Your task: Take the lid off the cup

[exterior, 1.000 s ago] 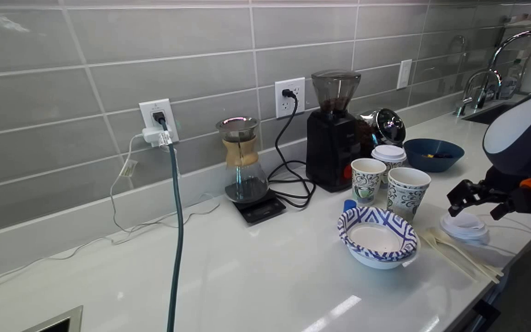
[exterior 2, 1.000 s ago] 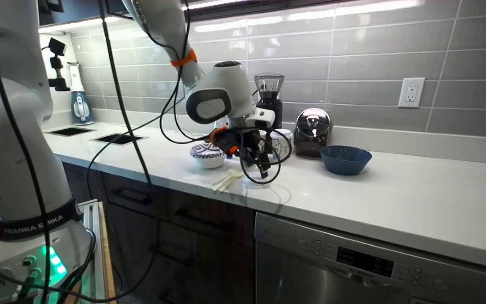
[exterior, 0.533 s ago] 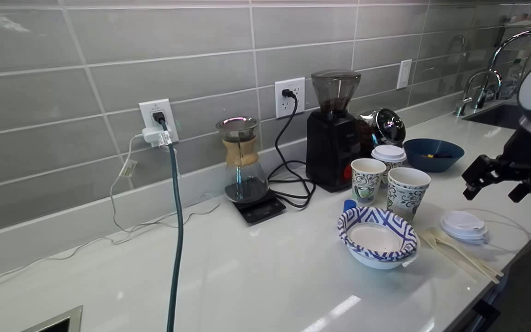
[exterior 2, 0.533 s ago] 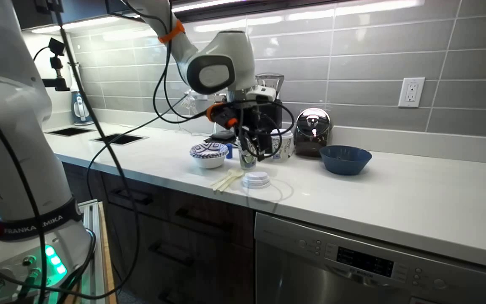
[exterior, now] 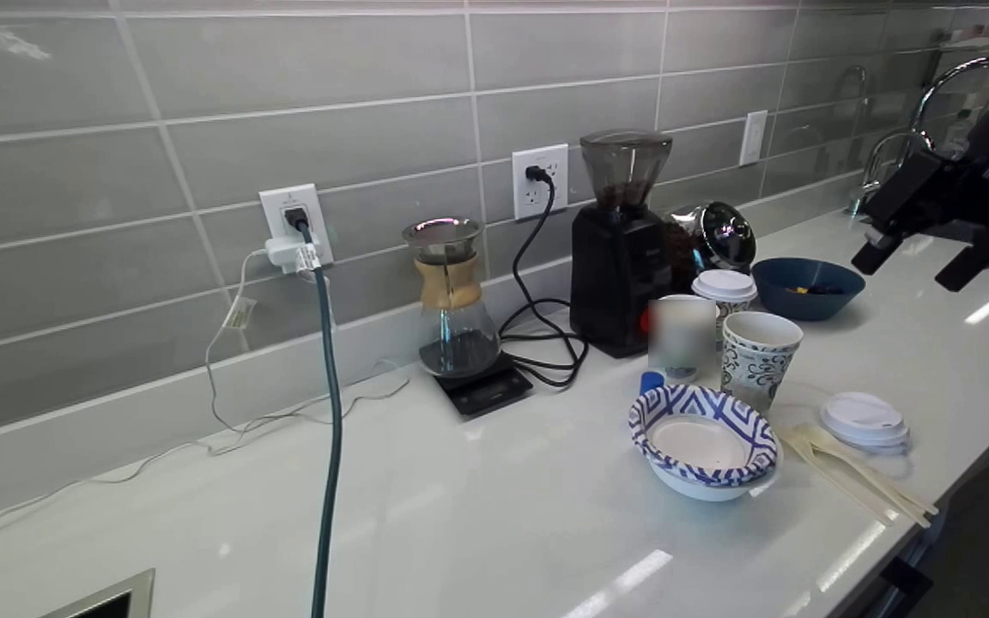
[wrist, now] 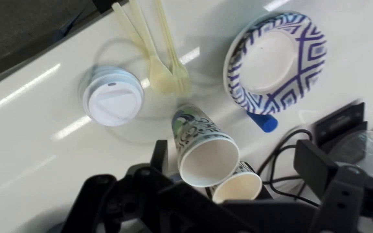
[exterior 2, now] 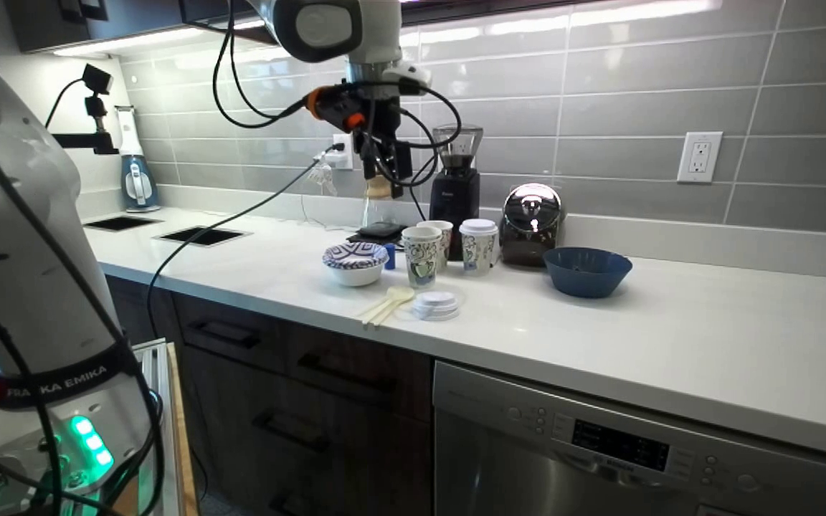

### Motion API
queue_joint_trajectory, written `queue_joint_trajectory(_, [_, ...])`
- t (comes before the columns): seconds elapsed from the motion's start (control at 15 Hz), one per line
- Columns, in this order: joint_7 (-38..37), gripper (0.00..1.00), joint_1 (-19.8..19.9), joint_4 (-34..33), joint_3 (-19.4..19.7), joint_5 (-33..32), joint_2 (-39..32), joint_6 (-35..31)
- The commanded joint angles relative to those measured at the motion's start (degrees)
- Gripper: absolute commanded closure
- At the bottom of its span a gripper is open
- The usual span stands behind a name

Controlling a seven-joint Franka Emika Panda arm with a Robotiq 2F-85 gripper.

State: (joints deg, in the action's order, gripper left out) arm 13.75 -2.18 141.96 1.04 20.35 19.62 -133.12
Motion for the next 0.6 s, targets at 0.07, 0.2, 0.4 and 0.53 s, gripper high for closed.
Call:
queue_joint_trajectory(0.07, [5.6,0.00,-3.2,-1.5,5.3,5.9,6.1,5.4])
queue_joint_trajectory(0.2, [7.6,0.00,-3.5,-2.3,7.4,7.3,7.7,6.9])
queue_joint_trajectory(0.4, [6.0,0.00,-2.7,-2.1,6.7,5.3,7.1,5.7])
queue_joint_trajectory(0.53, [6.3,0.00,-2.7,-2.1,6.9,5.4,7.5,5.9])
